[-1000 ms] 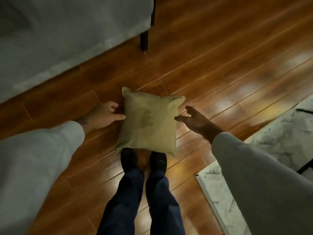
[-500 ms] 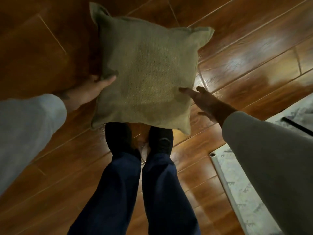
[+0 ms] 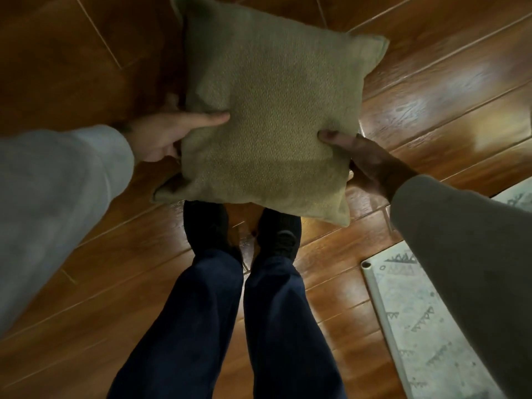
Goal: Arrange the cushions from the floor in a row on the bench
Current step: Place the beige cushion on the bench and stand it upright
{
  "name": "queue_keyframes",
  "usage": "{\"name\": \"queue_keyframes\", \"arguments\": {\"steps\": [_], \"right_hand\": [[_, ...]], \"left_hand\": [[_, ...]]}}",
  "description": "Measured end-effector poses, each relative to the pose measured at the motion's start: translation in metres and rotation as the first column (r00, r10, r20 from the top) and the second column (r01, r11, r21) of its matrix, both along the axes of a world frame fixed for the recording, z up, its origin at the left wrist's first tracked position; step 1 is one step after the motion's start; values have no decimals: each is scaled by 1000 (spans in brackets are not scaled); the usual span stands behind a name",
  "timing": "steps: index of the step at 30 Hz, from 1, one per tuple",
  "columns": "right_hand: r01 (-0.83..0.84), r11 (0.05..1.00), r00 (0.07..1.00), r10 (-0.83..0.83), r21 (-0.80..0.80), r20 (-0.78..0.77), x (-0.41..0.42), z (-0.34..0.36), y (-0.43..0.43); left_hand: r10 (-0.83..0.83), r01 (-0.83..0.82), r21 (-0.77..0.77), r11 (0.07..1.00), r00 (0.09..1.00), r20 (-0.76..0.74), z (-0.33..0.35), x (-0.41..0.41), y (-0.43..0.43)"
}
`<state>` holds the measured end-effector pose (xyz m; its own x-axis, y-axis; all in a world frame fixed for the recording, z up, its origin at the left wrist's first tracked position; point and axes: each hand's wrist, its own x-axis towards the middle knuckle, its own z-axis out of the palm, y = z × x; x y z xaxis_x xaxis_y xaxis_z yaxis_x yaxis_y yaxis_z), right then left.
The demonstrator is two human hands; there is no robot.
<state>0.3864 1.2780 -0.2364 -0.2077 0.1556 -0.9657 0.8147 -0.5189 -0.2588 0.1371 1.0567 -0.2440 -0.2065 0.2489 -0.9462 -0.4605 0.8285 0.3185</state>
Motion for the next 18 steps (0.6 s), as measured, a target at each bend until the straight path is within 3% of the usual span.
{"name": "queue_keyframes", "arguments": {"steps": [5, 11, 18], "right_hand": [[33, 999, 999, -32, 41, -33, -9, 49, 10], [51, 993, 993, -38, 111, -116, -25, 135, 43], [32, 973, 947, 43, 226, -318, -82, 305, 96]], "left_hand": [[-74, 75, -4, 997, 989, 125, 47, -5, 14], [-87, 82, 61, 995, 993, 74, 129, -16, 35], [-62, 90, 243, 966, 991, -119, 305, -68, 73]]}}
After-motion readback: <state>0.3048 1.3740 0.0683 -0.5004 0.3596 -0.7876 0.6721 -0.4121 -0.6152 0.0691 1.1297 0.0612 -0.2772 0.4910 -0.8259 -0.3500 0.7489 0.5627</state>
